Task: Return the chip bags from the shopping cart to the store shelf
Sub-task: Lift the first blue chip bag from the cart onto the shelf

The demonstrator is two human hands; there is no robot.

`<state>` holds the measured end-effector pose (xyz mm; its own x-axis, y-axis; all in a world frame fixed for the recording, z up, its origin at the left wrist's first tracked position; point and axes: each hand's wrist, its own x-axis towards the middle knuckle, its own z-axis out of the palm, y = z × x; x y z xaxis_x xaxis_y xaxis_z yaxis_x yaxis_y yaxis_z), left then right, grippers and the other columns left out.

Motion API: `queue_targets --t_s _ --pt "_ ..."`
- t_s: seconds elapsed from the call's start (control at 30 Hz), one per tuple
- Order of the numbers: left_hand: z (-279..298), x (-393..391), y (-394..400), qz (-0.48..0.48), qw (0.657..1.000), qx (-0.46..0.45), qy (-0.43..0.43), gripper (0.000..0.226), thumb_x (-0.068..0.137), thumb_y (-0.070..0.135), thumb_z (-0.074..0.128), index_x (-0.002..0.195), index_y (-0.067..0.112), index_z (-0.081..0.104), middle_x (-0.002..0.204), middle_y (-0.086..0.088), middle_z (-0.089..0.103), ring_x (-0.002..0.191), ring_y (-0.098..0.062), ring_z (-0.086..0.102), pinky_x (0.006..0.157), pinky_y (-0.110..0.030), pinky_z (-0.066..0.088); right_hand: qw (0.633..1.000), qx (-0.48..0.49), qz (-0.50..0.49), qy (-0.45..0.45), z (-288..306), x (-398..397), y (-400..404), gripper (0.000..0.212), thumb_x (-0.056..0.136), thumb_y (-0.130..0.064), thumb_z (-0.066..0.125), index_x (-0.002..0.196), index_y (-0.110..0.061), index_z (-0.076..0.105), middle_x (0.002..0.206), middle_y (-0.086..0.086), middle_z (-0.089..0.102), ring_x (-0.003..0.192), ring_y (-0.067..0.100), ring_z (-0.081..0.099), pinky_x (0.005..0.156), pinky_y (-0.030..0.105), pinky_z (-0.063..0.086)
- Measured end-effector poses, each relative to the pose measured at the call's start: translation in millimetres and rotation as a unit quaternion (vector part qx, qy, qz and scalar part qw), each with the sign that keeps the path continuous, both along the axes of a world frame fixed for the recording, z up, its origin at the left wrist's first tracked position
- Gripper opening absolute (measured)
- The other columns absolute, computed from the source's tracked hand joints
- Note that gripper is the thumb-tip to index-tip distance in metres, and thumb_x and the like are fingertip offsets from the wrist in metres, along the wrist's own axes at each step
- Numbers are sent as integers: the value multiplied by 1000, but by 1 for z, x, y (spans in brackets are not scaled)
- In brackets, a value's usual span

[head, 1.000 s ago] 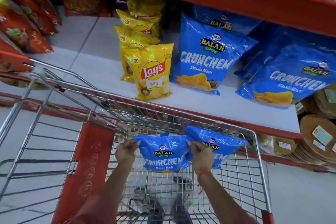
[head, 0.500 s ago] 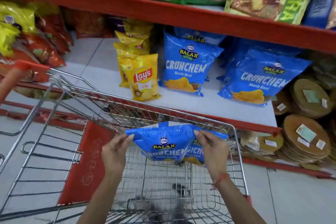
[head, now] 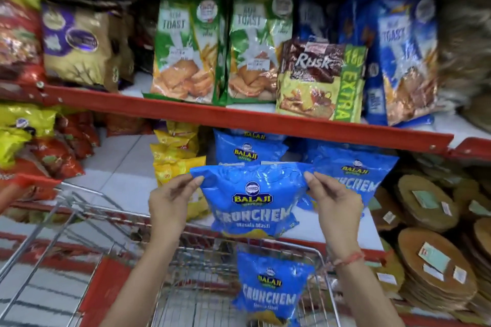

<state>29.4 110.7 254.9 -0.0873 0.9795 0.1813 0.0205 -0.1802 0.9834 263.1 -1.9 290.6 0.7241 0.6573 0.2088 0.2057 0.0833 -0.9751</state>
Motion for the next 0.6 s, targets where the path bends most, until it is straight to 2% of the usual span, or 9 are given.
queue_targets --t_s 0.07,0.13,0.17,0.23,0.3,0.37,0.43,0.5,0.6 --pt "3 15 13 -16 1000 4 0 15 76 9 70 89 0 70 77 -5 67 52 10 56 48 -2 44 1000 3 -8 10 0 12 9 7 79 -22 72 77 -28 72 77 2 75 82 23 71 77 28 57" --pt "-3 25 26 -28 1000 1 9 20 76 8 71 91 -4 69 75 -3 68 54 9 59 52 -3 46 1000 -4 -13 25 -6 21 17 4 79 -24 73 79 -29 72 89 12 75 87 26 71 85 43 56" --pt "-8 29 31 -34 999 -4 17 20 75 9 71 91 -4 69 74 -3 69 56 6 61 53 -5 47 999 -11 -16 28 -12 25 21 5 79 -25 73 79 -30 72 91 14 75 87 27 71 87 47 56" --pt "-18 35 40 -47 998 -15 35 19 75 10 72 89 -3 70 75 -9 72 66 -11 66 52 -7 48 999 -28 -26 24 -23 31 29 8 79 -26 73 77 -33 71 90 14 74 83 27 71 85 51 56" --pt "-28 42 46 -52 998 -26 37 9 75 8 72 81 2 71 67 -3 73 72 -21 63 51 -7 47 998 -44 -37 28 -34 36 37 3 79 -26 72 80 -29 72 83 11 73 77 27 70 82 54 56" --pt "-35 48 46 -49 997 -24 51 4 74 7 73 78 8 71 60 6 70 71 -19 61 53 -7 46 997 -63 -44 30 -42 40 43 13 80 -24 71 89 -15 74 74 8 71 74 29 69 81 55 56" --pt "-40 51 46 -49 996 -25 71 13 73 8 73 85 1 72 74 -6 71 65 -8 63 54 -3 47 996 -70 -46 31 -48 44 46 19 80 -22 71 92 -7 73 68 2 68 75 33 69 81 56 56" --pt "-43 54 45 -48 995 -24 82 21 73 8 73 91 -2 70 85 -8 69 56 9 60 55 -2 48 996 -71 -47 36 -52 46 47 17 82 -18 70 91 -4 72 64 -5 65 71 30 66 82 56 56" --pt "-44 57 45 -65 994 -24 89 23 73 8 73 92 -3 69 84 -9 69 62 0 64 57 -3 49 994 -77 -51 56 -59 52 47 15 83 -16 68 91 -3 71 70 -5 65 74 25 64 83 54 56"
